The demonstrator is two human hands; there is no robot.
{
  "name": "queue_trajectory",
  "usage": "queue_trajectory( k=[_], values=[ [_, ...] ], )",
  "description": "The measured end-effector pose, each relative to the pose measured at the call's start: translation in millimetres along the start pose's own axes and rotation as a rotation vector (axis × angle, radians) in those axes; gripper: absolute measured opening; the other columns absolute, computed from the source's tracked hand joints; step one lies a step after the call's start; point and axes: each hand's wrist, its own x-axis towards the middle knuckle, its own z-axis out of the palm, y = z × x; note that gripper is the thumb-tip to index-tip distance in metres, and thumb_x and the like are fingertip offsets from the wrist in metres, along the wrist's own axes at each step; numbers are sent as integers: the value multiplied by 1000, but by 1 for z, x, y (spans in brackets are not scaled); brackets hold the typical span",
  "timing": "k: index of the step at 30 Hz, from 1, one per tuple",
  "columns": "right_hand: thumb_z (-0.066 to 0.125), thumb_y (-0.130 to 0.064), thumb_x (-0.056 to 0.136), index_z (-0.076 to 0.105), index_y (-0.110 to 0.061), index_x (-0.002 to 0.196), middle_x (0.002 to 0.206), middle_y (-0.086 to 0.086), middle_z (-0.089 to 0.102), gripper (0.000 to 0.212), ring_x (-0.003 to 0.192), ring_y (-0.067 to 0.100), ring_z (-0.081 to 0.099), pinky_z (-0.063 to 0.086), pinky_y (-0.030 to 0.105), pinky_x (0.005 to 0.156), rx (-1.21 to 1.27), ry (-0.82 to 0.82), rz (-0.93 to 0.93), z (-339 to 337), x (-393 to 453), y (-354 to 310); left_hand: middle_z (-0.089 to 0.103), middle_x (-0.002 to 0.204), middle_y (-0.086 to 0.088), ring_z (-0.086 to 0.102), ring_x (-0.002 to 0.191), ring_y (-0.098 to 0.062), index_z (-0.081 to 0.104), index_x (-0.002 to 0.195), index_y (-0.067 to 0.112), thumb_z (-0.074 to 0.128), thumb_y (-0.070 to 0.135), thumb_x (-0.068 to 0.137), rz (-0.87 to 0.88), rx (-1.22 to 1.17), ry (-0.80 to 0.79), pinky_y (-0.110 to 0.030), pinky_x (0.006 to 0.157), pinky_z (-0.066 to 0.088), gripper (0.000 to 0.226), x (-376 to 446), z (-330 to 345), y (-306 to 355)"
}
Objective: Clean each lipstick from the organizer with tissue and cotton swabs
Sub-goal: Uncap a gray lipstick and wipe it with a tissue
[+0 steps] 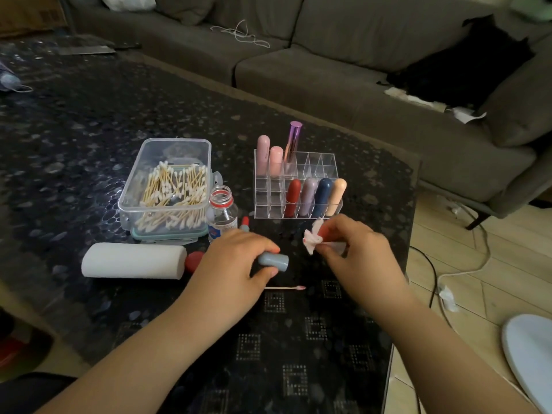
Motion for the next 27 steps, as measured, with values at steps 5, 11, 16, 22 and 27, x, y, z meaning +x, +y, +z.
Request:
queue_trajectory(
  k=[5,11,16,22,27],
  values=[
    [60,-11,89,63,-18,100,101,-3,58,13,93,13,54,44,20,78,-135,-71,-104,15,1,-2,63,65,9,60,67,-18,68,75,21,90,14,53,71,211,8,-31,64,38,32,1,10,-8],
    [54,-21,91,63,-26,109,108,-9,62,20,102,9,55,45,26,93,-155,-166,-76,11,2,2,66,72,7,63,71,-21,69,75,21,92,20,47,80,332,22,-34,60,46,37,-2,17,-10],
    [53,-31,93,62,-28,111,109,-14,60,20,104,6,51,42,30,99,-140,-102,-38,7,0,2,66,85,4,64,78,-22,73,87,18,92,24,49,63,329,18,-36,63,49,44,-3,17,-12],
    [59,-24,91,63,-26,114,104,-20,55,23,100,-1,49,39,15,88,-42,76,-58,1,-3,-7,63,92,7,57,89,-11,69,94,21,75,30,73,125,248,143,-29,73,46,24,-10,-2,-2],
    [62,-16,87,58,-36,100,95,-25,56,24,94,-3,56,40,12,78,127,235,-62,-7,-7,-27,59,87,10,56,79,-7,64,94,21,47,35,84,68,117,227,-24,68,48,24,-20,-39,-5]
  ],
)
